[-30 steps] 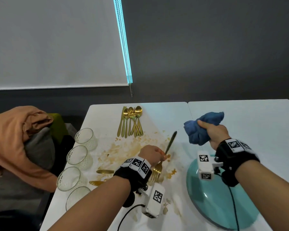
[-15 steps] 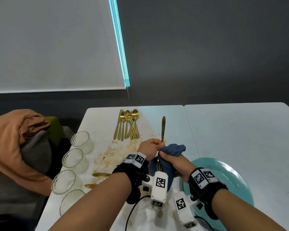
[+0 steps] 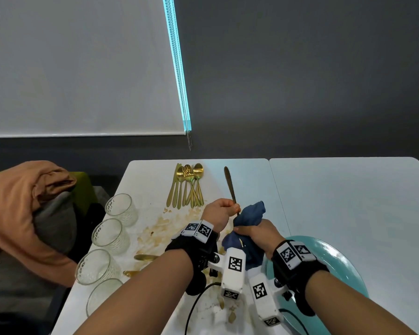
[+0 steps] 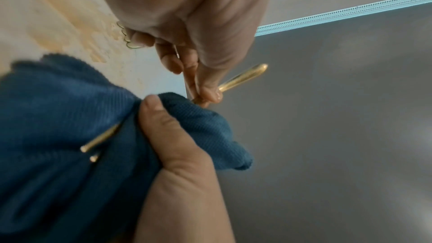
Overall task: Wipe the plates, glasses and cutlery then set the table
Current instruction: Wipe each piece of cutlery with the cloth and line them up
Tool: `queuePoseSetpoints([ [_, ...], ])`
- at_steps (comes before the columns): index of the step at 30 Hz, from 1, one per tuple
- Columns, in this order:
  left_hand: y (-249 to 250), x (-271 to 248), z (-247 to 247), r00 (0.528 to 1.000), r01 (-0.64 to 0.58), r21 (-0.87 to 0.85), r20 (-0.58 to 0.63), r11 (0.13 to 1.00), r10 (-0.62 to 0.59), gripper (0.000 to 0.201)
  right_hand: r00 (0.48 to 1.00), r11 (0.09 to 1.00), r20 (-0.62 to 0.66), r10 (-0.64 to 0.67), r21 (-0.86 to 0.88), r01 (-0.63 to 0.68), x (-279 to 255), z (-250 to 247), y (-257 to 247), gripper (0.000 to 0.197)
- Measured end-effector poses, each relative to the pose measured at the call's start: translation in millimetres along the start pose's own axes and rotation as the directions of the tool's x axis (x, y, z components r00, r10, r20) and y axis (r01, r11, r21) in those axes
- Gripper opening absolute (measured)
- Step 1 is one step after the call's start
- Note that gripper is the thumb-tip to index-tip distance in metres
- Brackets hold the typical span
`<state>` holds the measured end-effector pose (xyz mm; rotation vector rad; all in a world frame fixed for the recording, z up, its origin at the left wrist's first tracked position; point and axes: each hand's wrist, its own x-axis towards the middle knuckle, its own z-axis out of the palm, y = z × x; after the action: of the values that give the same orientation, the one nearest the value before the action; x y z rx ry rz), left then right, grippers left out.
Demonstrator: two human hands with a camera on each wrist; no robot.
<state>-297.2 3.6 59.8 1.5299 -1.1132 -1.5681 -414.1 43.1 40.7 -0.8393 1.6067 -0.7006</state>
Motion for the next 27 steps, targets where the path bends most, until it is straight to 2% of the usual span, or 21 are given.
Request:
queuePoseSetpoints([
  [4, -3, 2, 0, 1.0, 0.007, 0.018, -0.02, 1.0, -0.006, 0.022, 0.992, 0.992, 0.104, 0.077, -0.11, -0.066, 5, -10, -8, 0.022],
  [7, -5, 6, -2, 0.998, 0.009, -0.006, -0.055, 1.0, -0.009, 0.021, 0.99, 0.986, 0.08, 0.112, -0.13, -0.101, 8, -10, -9, 0.038],
  [10, 1, 8, -9, 0.998, -0.005, 0.077, -0.069, 0.997, 0.011, 0.007, 0.998, 0.979, 0.028, 0.063, -0.194, -0.056, 12, -12, -16, 0.032],
  [11, 5, 8, -14, 0.997, -0.013, 0.156, -0.068, 0.988, 0.024, 0.016, 0.999, 0.968, 0.012, 0.044, -0.249, -0.04, 12, -15, -21, 0.03],
  [12, 9, 11, -20, 0.996, -0.026, 0.293, -0.075, 0.956, 0.05, 0.034, 1.0, 0.951, -0.003, 0.028, -0.307, -0.028, 14, -17, -25, 0.03],
  [13, 13, 13, -26, 0.992, -0.035, 0.484, -0.092, 0.874, 0.091, 0.055, 1.0, 0.933, -0.015, 0.016, -0.36, -0.02, 16, -20, -29, 0.031],
  [14, 17, 15, -34, 0.981, -0.035, 0.677, -0.117, 0.735, 0.154, 0.073, 1.0, 0.911, -0.018, 0.004, -0.412, -0.011, 17, -23, -31, 0.031],
  [16, 25, 16, -46, 0.95, -0.059, 0.896, -0.086, 0.439, 0.302, 0.089, 1.0, 0.866, -0.021, -0.003, -0.499, -0.008, 21, -27, -35, 0.032],
  [18, 27, 19, -54, 0.919, -0.164, 0.975, 0.096, 0.148, 0.381, 0.079, 1.0, 0.828, -0.027, -0.002, -0.561, -0.014, 25, -30, -37, 0.039],
  [20, 26, 26, -59, 0.885, -0.256, 0.96, 0.281, -0.116, 0.37, 0.057, 0.999, 0.784, -0.033, -0.023, -0.621, -0.002, 29, -29, -43, 0.042],
  [21, 26, 29, -62, 0.873, -0.28, 0.942, 0.33, -0.185, 0.359, 0.046, 0.999, 0.756, -0.034, -0.037, -0.654, 0.006, 30, -29, -46, 0.042],
  [22, 27, 31, -65, 0.867, -0.288, 0.934, 0.348, -0.212, 0.357, 0.037, 0.998, 0.723, -0.033, -0.051, -0.691, 0.014, 31, -29, -49, 0.04],
  [25, 28, 36, -70, 0.877, -0.29, 0.932, 0.349, -0.217, 0.33, 0.029, 0.994, 0.641, -0.049, -0.096, -0.767, 0.024, 36, -31, -58, 0.026],
  [27, 24, 38, -72, 0.893, -0.292, 0.936, 0.34, -0.195, 0.295, 0.028, 0.992, 0.637, -0.056, -0.111, -0.771, 0.028, 41, -34, -63, 0.014],
])
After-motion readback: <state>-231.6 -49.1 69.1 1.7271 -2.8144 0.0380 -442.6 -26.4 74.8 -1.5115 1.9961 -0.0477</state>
